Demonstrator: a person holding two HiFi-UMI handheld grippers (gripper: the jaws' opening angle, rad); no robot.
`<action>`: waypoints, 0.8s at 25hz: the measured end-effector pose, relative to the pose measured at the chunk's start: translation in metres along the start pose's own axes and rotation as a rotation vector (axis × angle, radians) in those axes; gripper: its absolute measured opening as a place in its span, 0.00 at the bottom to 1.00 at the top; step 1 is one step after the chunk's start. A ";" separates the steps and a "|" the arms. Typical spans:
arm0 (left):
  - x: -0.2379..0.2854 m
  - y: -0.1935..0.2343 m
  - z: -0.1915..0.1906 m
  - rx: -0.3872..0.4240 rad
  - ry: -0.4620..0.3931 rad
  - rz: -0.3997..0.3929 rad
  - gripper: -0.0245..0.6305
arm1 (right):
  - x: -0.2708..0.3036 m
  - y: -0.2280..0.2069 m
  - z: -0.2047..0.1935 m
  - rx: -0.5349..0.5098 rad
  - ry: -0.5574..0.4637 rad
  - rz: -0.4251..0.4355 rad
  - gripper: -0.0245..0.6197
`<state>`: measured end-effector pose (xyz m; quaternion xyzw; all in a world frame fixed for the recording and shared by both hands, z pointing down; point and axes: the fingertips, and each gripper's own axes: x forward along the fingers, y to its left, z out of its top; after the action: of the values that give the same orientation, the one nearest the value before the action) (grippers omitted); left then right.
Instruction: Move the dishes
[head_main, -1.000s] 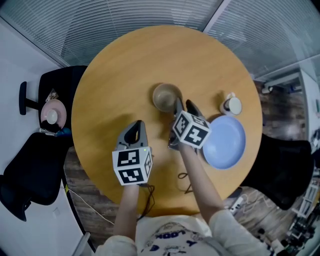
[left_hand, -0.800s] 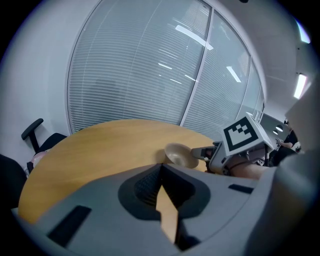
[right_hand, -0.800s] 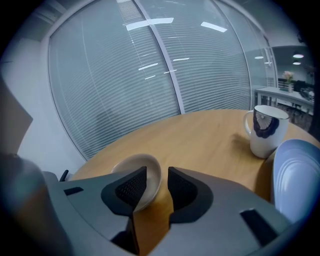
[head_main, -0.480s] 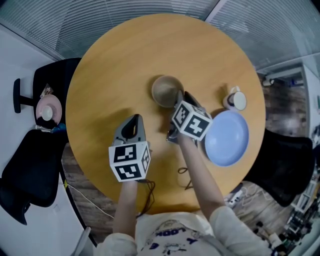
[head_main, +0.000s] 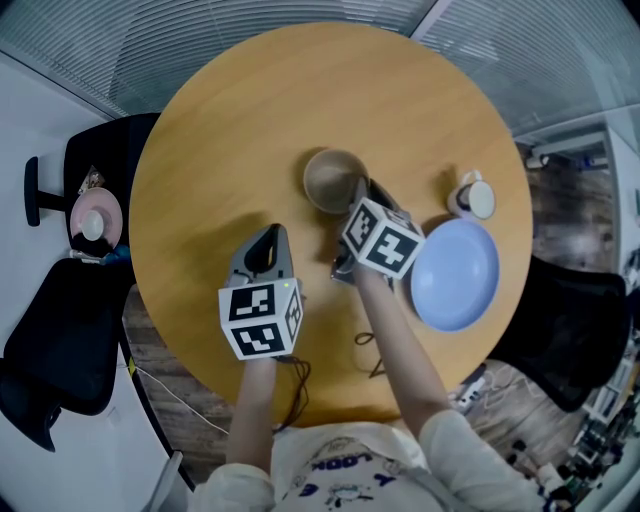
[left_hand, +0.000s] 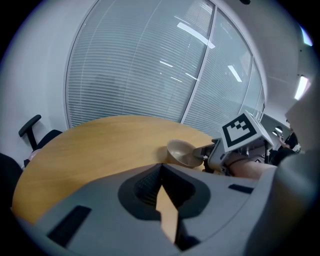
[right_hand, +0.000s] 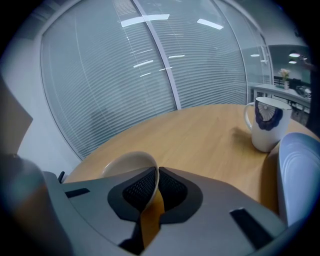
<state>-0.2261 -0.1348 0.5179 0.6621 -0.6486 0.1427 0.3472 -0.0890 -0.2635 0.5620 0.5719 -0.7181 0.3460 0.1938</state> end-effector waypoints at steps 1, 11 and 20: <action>0.000 0.000 0.000 0.000 0.000 0.000 0.04 | 0.000 0.001 0.000 0.003 -0.001 0.005 0.07; -0.007 -0.003 0.003 0.008 -0.010 0.008 0.04 | -0.012 0.002 0.002 0.053 -0.004 0.043 0.06; -0.027 -0.017 0.015 0.030 -0.042 -0.007 0.04 | -0.049 -0.009 0.007 0.078 -0.027 0.042 0.06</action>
<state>-0.2172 -0.1257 0.4855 0.6723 -0.6513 0.1375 0.3239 -0.0661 -0.2361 0.5269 0.5682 -0.7186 0.3699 0.1543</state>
